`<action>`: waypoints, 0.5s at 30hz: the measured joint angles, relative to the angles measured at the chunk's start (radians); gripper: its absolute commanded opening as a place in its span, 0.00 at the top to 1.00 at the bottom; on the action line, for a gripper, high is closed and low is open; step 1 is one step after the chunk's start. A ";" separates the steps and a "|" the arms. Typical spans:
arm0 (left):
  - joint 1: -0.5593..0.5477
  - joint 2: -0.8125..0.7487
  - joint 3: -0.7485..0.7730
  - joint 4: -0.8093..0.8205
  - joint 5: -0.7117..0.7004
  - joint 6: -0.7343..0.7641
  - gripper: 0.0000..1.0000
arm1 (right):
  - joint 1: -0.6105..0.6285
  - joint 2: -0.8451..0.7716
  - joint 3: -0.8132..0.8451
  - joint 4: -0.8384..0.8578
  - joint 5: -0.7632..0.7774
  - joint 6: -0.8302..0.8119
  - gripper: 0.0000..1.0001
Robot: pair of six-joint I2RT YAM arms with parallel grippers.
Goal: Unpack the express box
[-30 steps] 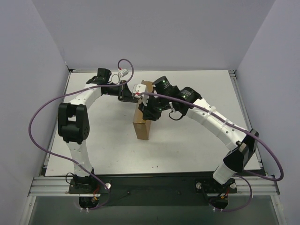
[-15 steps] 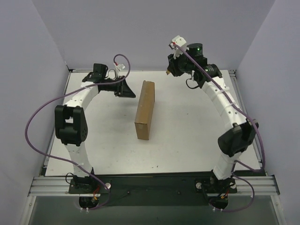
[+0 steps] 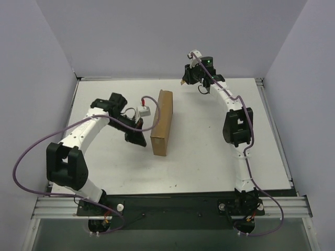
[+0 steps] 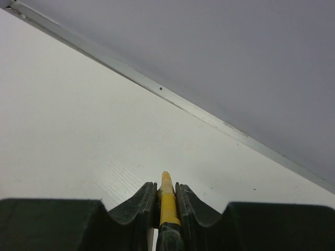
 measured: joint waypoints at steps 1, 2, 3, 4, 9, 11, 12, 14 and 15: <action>-0.027 0.000 -0.050 -0.021 -0.018 0.027 1.00 | 0.005 0.009 0.000 0.011 -0.025 0.011 1.00; -0.047 0.000 -0.089 -0.035 -0.035 0.045 1.00 | 0.011 0.012 0.000 0.019 -0.050 0.023 1.00; -0.064 0.000 -0.122 -0.043 -0.050 0.057 1.00 | 0.017 0.013 -0.007 0.028 -0.072 0.032 1.00; -0.074 0.000 -0.140 -0.050 -0.061 0.065 1.00 | 0.025 0.007 -0.023 0.044 -0.095 0.041 1.00; -0.071 0.002 -0.147 0.008 -0.083 0.034 1.00 | 0.054 -0.066 -0.175 0.082 -0.193 0.074 1.00; -0.044 0.006 -0.146 0.043 -0.077 0.006 1.00 | 0.071 -0.122 -0.279 0.078 -0.217 0.052 1.00; -0.022 0.011 -0.145 0.058 -0.070 -0.010 1.00 | 0.081 -0.152 -0.327 0.073 -0.220 0.034 1.00; 0.043 0.024 -0.136 0.080 -0.056 -0.030 1.00 | 0.100 -0.225 -0.446 0.068 -0.217 -0.022 1.00; 0.080 0.032 -0.130 0.092 -0.053 -0.037 1.00 | 0.110 -0.267 -0.502 0.059 -0.203 -0.054 1.00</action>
